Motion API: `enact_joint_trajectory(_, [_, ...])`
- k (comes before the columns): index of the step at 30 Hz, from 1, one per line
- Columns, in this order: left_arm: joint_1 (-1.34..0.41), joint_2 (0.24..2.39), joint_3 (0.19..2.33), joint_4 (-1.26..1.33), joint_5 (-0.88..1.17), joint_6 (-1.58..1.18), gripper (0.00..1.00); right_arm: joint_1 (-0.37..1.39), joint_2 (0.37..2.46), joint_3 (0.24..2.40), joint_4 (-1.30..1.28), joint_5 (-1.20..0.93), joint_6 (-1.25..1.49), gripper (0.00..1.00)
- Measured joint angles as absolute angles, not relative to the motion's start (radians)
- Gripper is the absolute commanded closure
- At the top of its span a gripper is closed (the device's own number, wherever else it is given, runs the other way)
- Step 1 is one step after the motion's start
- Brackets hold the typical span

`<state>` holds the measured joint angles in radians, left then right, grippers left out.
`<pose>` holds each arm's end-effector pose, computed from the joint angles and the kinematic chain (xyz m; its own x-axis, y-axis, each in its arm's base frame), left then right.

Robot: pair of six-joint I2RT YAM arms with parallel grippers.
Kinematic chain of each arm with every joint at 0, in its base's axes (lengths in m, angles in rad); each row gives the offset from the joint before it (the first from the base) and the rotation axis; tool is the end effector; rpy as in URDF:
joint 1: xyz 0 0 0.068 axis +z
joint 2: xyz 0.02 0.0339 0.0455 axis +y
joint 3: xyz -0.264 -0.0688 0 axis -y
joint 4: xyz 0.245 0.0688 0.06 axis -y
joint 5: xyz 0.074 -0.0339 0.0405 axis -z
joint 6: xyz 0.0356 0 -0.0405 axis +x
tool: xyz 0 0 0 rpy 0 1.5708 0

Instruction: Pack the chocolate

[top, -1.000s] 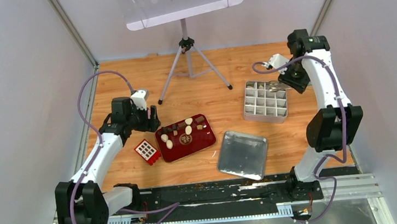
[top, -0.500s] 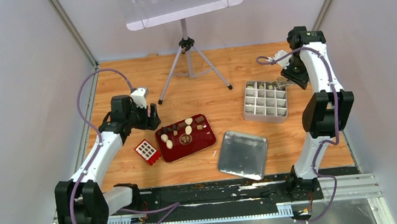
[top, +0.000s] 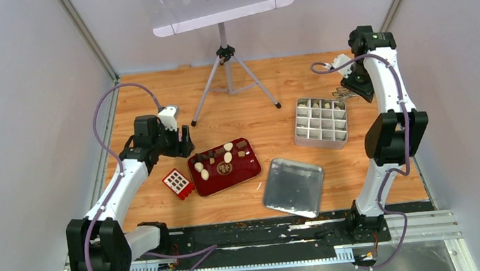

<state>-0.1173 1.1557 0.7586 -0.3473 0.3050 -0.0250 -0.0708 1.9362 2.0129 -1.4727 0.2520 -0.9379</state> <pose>0.2392 -0.0389 0.2425 -0.6809 0.0562 -0.7302 0.3141 0.9231 -0.2218 0.3713 -0.0352 0.3318 -0.6711 -0.7352 0.0951 -0.7259 0.6257 -0.2855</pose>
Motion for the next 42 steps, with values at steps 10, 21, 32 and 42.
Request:
enact_joint_trajectory(10, [-0.117,1.155,0.759,-0.347,0.305,-0.029,0.21,0.297,1.896,2.017,-1.496,0.163,-0.928,0.67])
enact_joint_trajectory(21, [-0.113,1.1,0.759,-0.348,0.289,-0.028,0.21,0.756,1.922,2.009,-1.467,-0.001,-0.937,0.57])
enact_joint_trajectory(32, [-0.096,1.068,0.747,-0.346,0.287,-0.03,0.21,0.806,2.029,2.009,-1.414,0.051,-0.978,0.55])
enact_joint_trajectory(42, [-0.086,1.068,0.745,-0.346,0.287,-0.03,0.21,0.832,2.064,2.009,-1.376,0.075,-1.032,0.55])
